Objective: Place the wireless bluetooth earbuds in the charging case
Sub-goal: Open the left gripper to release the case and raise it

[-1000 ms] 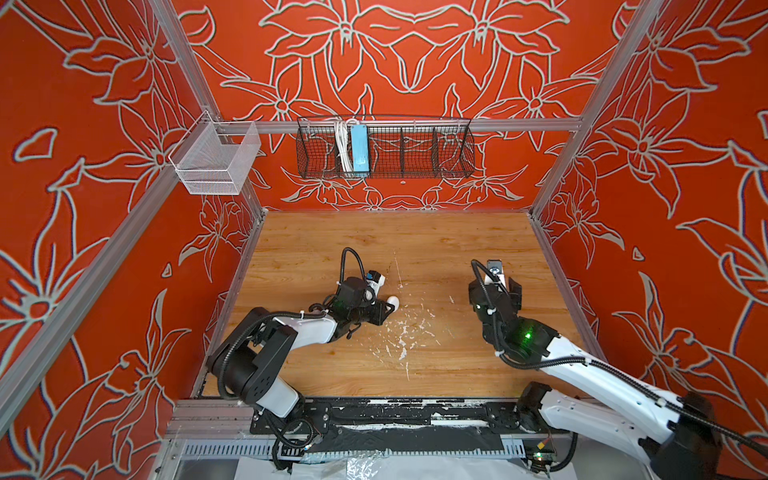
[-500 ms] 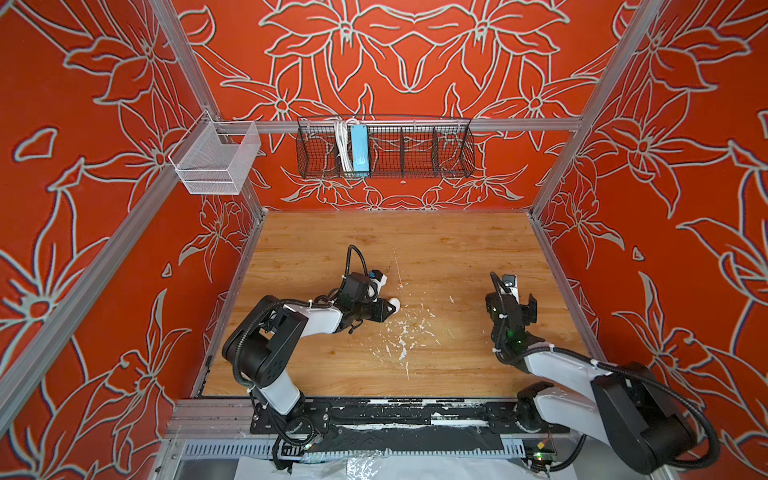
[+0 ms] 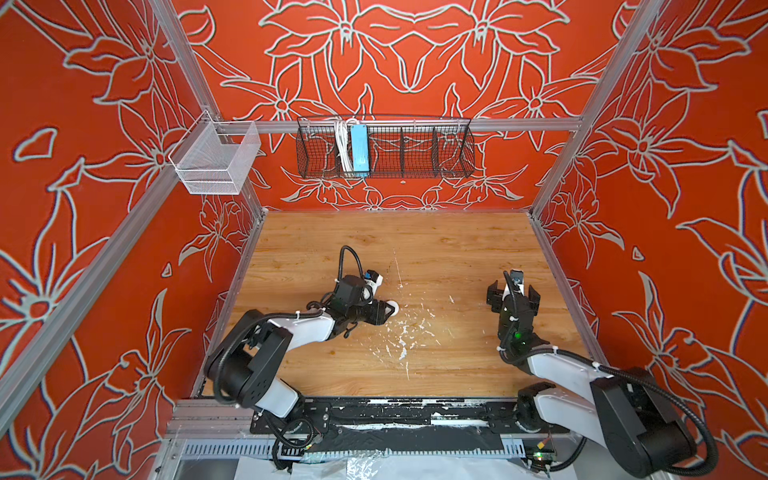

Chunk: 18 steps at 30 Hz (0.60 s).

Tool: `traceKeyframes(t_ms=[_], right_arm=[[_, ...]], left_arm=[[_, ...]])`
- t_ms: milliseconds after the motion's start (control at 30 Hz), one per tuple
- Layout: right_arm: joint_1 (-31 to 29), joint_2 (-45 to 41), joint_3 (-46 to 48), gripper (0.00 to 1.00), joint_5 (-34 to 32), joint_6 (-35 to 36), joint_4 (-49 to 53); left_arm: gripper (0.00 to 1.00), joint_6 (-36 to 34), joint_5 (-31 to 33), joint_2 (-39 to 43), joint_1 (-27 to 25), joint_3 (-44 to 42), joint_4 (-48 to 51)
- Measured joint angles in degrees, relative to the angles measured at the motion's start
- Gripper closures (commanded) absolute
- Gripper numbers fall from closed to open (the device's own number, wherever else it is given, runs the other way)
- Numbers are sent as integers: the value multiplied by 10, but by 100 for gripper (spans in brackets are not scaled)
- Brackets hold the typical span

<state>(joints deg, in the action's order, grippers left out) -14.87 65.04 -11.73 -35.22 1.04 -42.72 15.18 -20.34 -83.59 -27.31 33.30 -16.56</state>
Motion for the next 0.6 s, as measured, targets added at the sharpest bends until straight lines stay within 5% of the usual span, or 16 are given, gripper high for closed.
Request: traceKeyframes(t_ms=[267,600], right_arm=[[4,45,-23,6,41,6,1],[79,158,-23,3,160,13,-90]], left_arm=[[31,-62,117,214,0,-67,10],[28,-167,378,523,1,-198,23]])
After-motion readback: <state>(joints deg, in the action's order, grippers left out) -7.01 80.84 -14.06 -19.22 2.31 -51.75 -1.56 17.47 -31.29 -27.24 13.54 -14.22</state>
